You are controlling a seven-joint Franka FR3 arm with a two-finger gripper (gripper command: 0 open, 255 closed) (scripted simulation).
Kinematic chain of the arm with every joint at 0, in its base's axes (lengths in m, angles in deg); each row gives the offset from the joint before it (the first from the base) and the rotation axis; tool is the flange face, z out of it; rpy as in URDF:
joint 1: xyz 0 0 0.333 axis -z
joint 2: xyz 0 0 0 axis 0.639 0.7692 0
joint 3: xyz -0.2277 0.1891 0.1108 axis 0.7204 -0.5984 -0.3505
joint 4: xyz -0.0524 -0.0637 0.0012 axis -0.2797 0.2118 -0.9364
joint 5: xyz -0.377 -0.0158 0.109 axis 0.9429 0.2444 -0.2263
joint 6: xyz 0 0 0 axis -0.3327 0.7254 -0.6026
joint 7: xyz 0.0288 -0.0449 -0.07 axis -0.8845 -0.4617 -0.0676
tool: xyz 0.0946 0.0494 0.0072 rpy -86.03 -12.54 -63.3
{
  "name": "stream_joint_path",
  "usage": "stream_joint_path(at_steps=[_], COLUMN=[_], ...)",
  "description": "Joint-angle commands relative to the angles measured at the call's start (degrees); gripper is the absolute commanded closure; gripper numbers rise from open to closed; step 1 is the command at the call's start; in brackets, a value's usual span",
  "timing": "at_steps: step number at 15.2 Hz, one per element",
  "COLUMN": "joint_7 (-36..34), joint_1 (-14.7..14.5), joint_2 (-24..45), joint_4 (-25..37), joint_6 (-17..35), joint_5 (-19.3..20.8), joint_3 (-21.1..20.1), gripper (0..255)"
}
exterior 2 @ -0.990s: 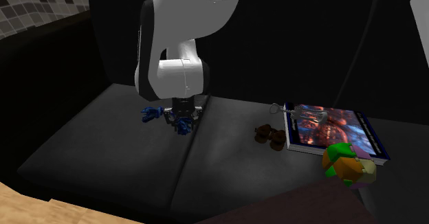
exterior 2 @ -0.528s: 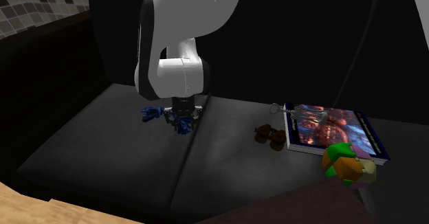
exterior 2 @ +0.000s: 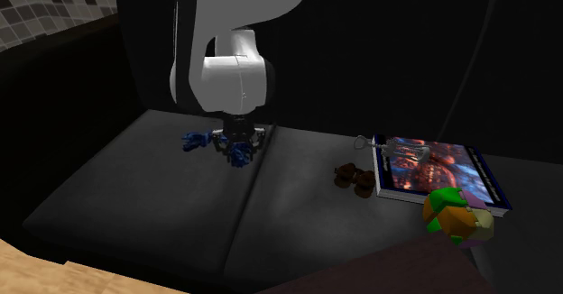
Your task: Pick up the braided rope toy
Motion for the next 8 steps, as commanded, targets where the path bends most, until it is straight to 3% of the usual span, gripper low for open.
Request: stream_joint_path(at_steps=[1,8], joint_7=[-0.13,-0.50], joint_1=[-0.03,-0.10], joint_2=[-1.30,-4.68], joint_4=[-0.38,-1.17], joint_6=[-0.90,-3.49], joint_5=[0.06,0.24], joint_3=[0.05,0.20], gripper=[255,255])
